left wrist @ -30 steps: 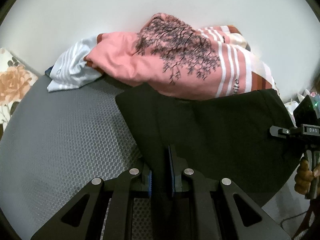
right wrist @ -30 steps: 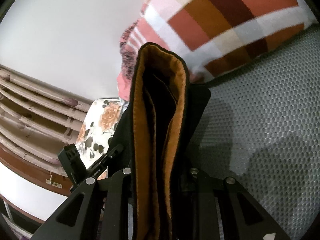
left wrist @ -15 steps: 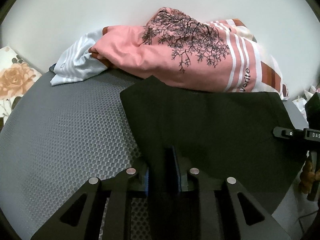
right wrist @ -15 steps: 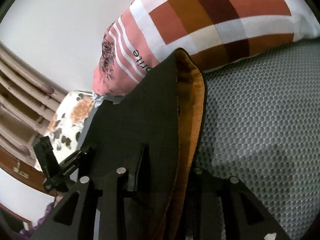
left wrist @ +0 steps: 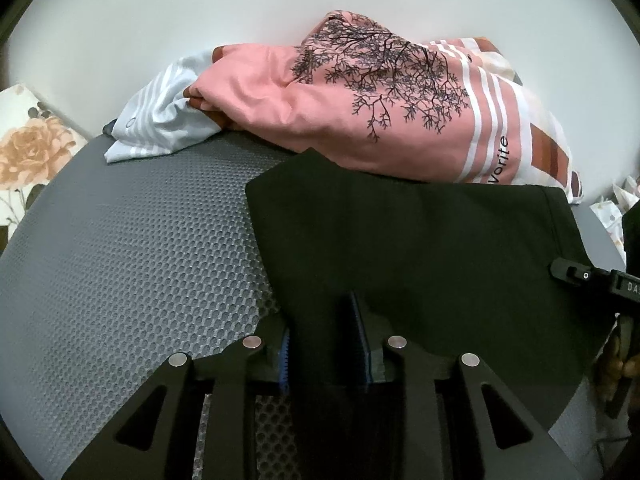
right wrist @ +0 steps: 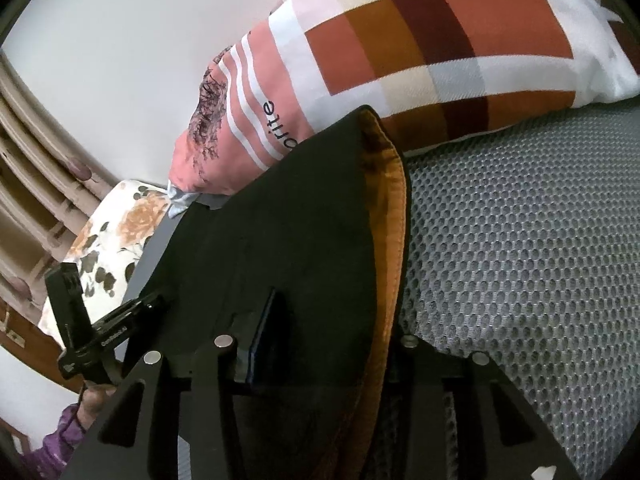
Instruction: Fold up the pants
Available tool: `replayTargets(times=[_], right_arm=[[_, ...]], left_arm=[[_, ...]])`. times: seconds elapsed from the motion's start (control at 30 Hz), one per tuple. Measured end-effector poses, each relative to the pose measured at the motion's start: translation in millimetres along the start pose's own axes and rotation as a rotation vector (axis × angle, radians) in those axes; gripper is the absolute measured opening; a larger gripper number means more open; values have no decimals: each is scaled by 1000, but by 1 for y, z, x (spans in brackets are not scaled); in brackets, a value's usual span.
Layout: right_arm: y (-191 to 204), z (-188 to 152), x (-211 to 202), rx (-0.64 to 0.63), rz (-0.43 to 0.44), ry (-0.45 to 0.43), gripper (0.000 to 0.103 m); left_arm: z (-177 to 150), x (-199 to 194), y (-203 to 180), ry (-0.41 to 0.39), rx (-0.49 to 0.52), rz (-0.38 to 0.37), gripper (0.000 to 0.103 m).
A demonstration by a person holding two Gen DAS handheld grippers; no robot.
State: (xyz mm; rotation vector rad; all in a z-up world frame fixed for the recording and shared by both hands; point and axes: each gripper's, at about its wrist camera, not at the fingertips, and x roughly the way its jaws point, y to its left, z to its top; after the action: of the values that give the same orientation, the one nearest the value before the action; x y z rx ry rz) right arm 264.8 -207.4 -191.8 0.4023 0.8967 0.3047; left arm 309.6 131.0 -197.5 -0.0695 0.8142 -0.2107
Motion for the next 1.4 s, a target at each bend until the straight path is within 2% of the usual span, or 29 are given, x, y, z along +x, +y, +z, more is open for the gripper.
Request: replayTargets(times=[0.23, 0.4, 0.47, 0.7, 0.77, 1.4], right_arm=[[8, -2, 1, -20, -45, -27, 42], [21, -5, 3, -72, -114, -42, 52], [24, -7, 4, -86, -142, -46, 59], [31, -8, 8, -111, -189, -54, 63], [34, -7, 11, -120, -213, -53, 76], [38, -7, 13, -138, -245, -49, 80]], left_arm=[[0, 0, -1, -1, 4, 8, 29], [0, 0, -1, -2, 6, 24, 33], [0, 0, -2, -3, 6, 31, 35], [0, -1, -1, -6, 4, 47, 39], [0, -1, -2, -7, 5, 49, 39], [0, -1, -2, -8, 7, 71, 43]])
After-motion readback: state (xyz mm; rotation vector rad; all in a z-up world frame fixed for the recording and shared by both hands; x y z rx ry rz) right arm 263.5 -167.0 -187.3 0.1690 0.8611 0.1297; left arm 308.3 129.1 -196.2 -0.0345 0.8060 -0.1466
